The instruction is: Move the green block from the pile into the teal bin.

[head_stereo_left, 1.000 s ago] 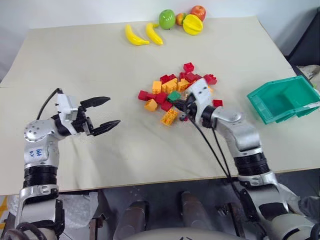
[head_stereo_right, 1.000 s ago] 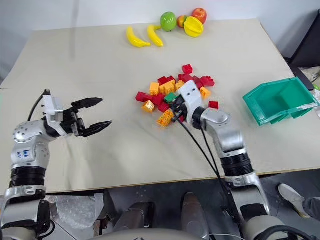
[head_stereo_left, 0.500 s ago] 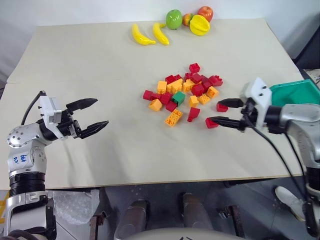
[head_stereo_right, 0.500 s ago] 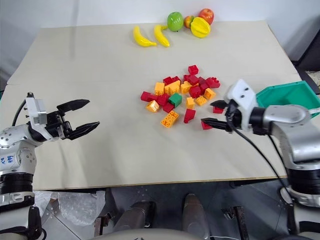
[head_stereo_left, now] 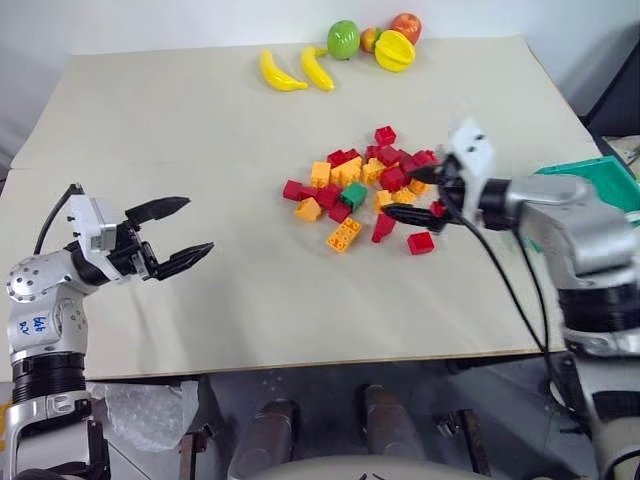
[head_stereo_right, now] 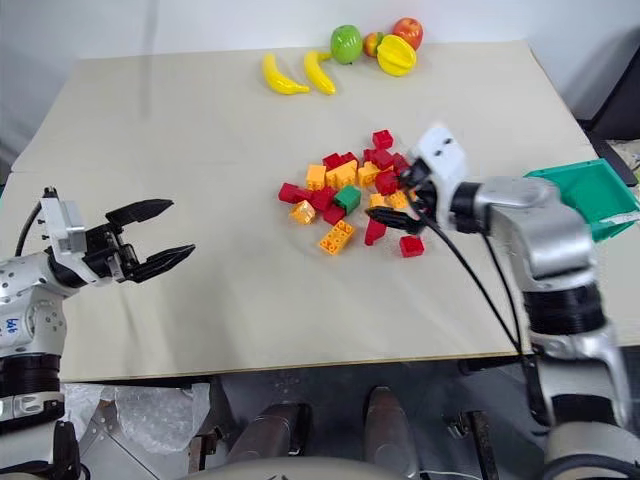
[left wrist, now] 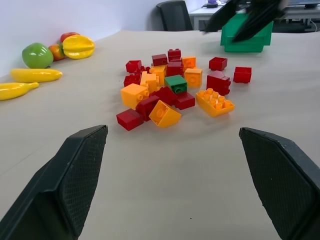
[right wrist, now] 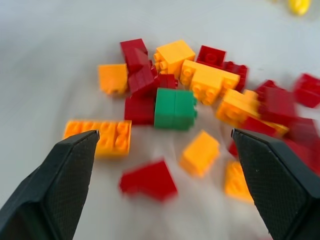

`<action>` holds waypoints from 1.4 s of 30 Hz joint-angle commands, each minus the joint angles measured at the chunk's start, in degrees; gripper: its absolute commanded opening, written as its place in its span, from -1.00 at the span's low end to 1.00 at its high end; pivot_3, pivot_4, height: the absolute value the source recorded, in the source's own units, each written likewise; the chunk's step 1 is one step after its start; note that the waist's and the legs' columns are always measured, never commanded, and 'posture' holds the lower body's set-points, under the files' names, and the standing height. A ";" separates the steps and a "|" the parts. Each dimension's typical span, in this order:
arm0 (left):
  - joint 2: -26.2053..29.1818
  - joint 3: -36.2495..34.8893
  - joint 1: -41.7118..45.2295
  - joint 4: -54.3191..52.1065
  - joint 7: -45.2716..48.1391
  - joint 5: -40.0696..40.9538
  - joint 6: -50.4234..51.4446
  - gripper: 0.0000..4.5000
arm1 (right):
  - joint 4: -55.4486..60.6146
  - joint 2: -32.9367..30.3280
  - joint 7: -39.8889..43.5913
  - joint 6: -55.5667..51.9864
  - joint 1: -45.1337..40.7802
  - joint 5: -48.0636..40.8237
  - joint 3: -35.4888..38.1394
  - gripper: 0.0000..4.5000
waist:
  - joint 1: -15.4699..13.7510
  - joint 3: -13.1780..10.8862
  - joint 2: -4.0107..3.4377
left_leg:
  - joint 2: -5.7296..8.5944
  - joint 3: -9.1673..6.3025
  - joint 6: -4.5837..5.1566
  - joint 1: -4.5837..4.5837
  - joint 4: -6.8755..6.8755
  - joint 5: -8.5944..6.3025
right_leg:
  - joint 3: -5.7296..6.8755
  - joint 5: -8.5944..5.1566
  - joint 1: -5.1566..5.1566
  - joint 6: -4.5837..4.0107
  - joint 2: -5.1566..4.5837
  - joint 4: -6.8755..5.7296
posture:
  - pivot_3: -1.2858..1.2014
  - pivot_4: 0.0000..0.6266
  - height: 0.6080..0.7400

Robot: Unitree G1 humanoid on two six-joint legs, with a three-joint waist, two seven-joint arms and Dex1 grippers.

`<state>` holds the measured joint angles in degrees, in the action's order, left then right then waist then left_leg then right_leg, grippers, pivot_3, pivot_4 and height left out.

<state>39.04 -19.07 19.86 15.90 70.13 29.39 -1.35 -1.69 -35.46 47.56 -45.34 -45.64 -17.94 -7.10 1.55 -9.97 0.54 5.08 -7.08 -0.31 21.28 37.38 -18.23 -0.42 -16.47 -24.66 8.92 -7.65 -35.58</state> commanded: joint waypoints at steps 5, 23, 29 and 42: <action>-0.35 -0.06 0.94 -1.56 -0.29 0.82 -0.91 1.00 | -27.51 12.98 -9.30 9.87 -12.89 8.84 -3.57 0.98 | 0.22 0.00 0.00 | 0.04 -0.01 0.01 0.04 -0.05 -0.01 | 0.04 0.00 -0.06 0.00 -0.02 0.02 | 0.03 -0.52 1.00; -2.80 2.30 2.83 -0.92 -1.43 -0.28 -2.36 1.00 | -30.73 17.52 -10.74 7.42 -14.79 11.85 -0.23 -0.06 | 0.92 0.00 -0.02 | 0.04 -0.09 -0.01 0.03 0.04 -0.01 | 0.10 0.00 -0.08 -0.01 -0.02 -0.16 | 0.03 -0.52 1.00; -5.15 5.56 5.72 0.56 -2.09 -1.64 -2.66 1.00 | -12.92 12.87 -9.39 2.81 -10.41 7.71 5.03 -0.06 | 0.57 0.00 -0.03 | 0.08 -0.09 -0.01 0.07 0.06 -0.01 | 0.09 0.00 -0.13 -0.01 -0.04 -0.17 | 0.03 -0.52 1.00; -15.99 15.28 16.42 10.14 -0.91 -6.35 -6.59 1.00 | 7.40 -26.85 3.00 -4.36 6.52 7.99 11.79 -0.06 | -1.45 -0.04 -0.07 | 0.20 0.22 0.12 0.26 0.36 -0.10 | 0.05 0.06 -0.11 0.08 0.01 -0.02 | 0.03 -0.52 1.00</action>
<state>23.03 -3.78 34.81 25.19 68.46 23.47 -6.27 5.08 -57.79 48.79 -51.05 -38.99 -11.25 0.66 0.10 -10.01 0.47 5.29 -6.87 -0.19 21.55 37.79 -18.33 -0.36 -16.41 -24.79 9.01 -7.68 -35.59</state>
